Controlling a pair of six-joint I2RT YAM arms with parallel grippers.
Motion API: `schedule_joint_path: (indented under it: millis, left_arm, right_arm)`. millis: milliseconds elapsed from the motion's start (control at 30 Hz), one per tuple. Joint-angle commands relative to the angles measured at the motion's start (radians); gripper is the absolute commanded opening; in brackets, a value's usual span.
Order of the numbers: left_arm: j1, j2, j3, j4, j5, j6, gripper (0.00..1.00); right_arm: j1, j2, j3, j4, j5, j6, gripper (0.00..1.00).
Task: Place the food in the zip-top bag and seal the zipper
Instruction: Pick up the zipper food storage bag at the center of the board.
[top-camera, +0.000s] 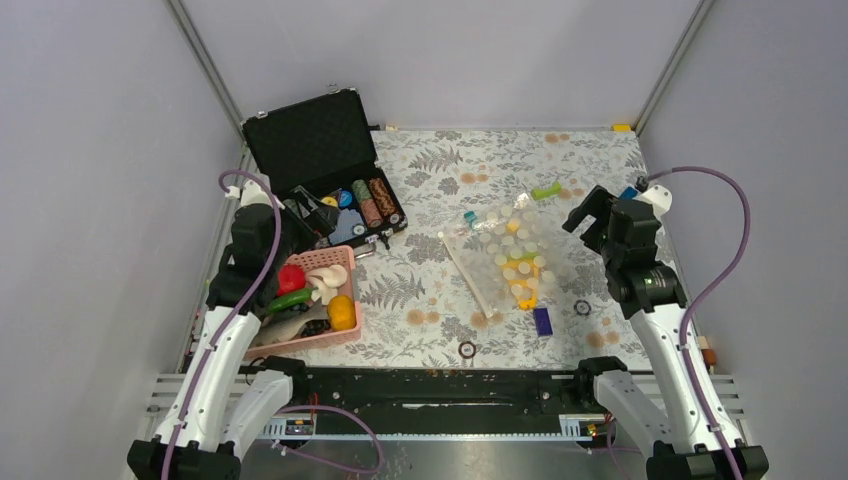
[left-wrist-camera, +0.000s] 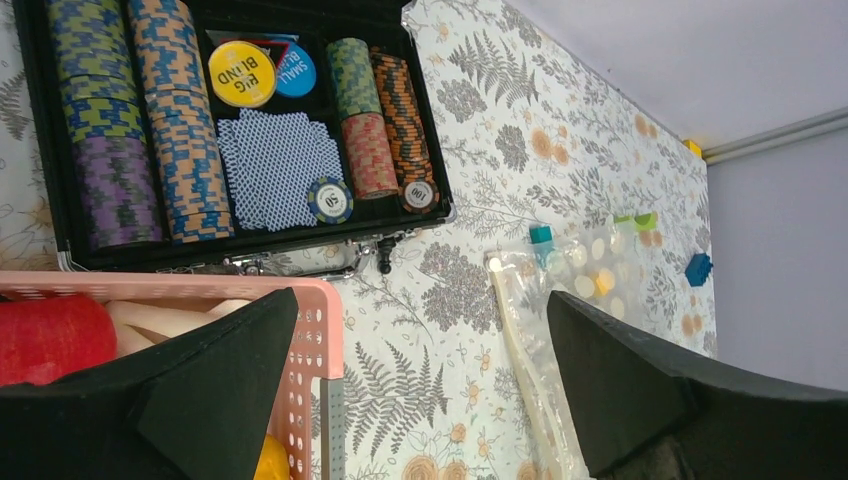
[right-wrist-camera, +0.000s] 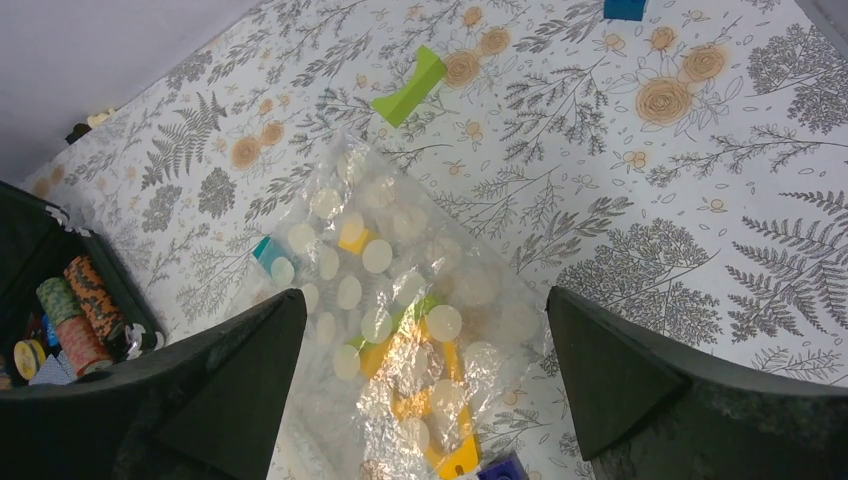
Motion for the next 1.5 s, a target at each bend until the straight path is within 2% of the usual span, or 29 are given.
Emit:
schedule_joint_path:
  millis: [0, 100, 233, 367, 433, 567, 700, 800, 900, 1167, 1467]
  left_arm:
    - [0.002, -0.015, -0.008, 0.074, 0.065, 0.019, 0.99]
    - [0.002, -0.009, -0.014, 0.079, 0.077, 0.019, 0.99]
    - [0.001, 0.009, -0.024, 0.101, 0.114, 0.02, 0.99]
    - [0.002, 0.041, -0.032, 0.134, 0.171, 0.02, 0.99]
    - [0.001, 0.066, -0.042, 0.155, 0.204, 0.013, 0.99]
    - [-0.009, 0.108, -0.04, 0.162, 0.222, -0.001, 0.99]
    - [-0.035, 0.134, -0.047, 0.164, 0.228, -0.004, 0.99]
    - [-0.062, 0.14, -0.055, 0.165, 0.222, 0.001, 0.99]
    - [-0.071, 0.142, -0.065, 0.163, 0.219, 0.003, 0.99]
    - [-0.074, 0.141, -0.082, 0.158, 0.212, 0.024, 0.99]
    - [-0.073, 0.175, -0.075, 0.158, 0.22, 0.036, 0.99]
  right_arm:
    - [0.0, -0.044, -0.018, 0.029, -0.081, -0.074, 0.98]
    - [-0.001, -0.061, -0.059, 0.093, -0.218, -0.121, 0.98]
    - [0.0, -0.012, -0.026, 0.097, -0.509, -0.192, 0.98]
    - [0.057, 0.118, 0.06, 0.021, -0.602, -0.198, 0.98]
    - [0.151, 0.199, 0.104, -0.021, -0.548, -0.233, 0.99]
    - [0.428, 0.373, 0.188, -0.092, -0.251, -0.296, 0.98]
    - [0.613, 0.581, 0.284, -0.188, -0.011, -0.319, 0.98]
    - [0.699, 0.717, 0.344, -0.227, 0.13, -0.358, 0.98]
    - [0.734, 0.822, 0.386, -0.251, 0.254, -0.362, 0.98]
    - [0.758, 0.97, 0.412, -0.251, 0.25, -0.399, 0.93]
    - [0.79, 0.998, 0.413, -0.246, 0.216, -0.421, 0.93]
